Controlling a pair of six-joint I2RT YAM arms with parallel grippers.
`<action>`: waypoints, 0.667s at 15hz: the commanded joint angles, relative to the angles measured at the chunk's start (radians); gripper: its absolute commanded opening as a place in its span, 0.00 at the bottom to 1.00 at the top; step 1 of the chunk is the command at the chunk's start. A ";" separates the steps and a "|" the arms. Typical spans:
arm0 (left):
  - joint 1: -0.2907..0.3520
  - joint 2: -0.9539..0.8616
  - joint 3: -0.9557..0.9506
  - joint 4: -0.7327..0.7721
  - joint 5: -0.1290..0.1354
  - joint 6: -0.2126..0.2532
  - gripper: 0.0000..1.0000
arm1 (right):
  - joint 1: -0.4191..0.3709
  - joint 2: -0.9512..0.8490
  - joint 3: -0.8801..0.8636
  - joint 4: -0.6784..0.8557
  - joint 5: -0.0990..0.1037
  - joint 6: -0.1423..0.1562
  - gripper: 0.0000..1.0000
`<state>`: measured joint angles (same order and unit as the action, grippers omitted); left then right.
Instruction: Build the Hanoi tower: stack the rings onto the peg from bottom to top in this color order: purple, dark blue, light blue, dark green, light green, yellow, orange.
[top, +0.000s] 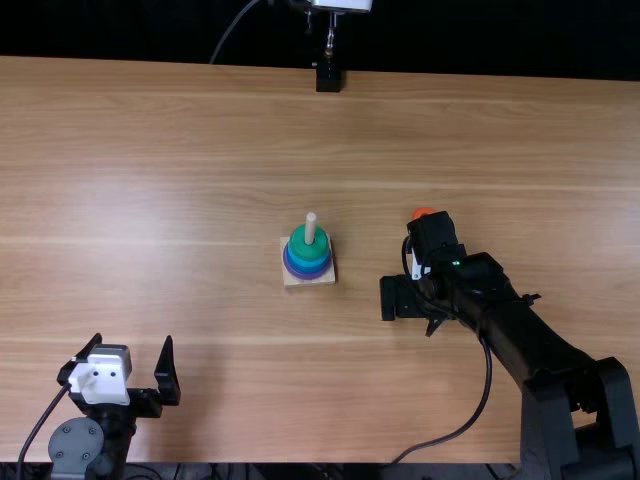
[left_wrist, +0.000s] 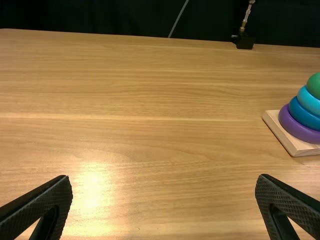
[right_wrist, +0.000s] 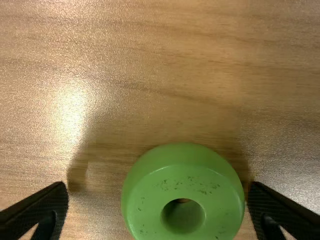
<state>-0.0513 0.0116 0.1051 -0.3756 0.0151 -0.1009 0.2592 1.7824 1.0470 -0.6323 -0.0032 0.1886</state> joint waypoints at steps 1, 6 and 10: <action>0.005 -0.012 -0.105 -0.079 0.013 0.016 1.00 | 0.003 0.015 -0.018 -0.002 0.011 0.012 0.32; 0.005 -0.012 -0.105 -0.079 0.013 0.014 1.00 | 0.008 0.006 -0.019 0.002 0.012 -0.003 0.00; 0.005 -0.012 -0.105 -0.079 0.013 0.014 1.00 | 0.051 -0.063 0.151 -0.028 0.009 -0.006 0.00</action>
<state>-0.0513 0.0116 0.1047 -0.3756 0.0151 -0.1005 0.2832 1.7767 1.1431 -0.6735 0.0055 0.1814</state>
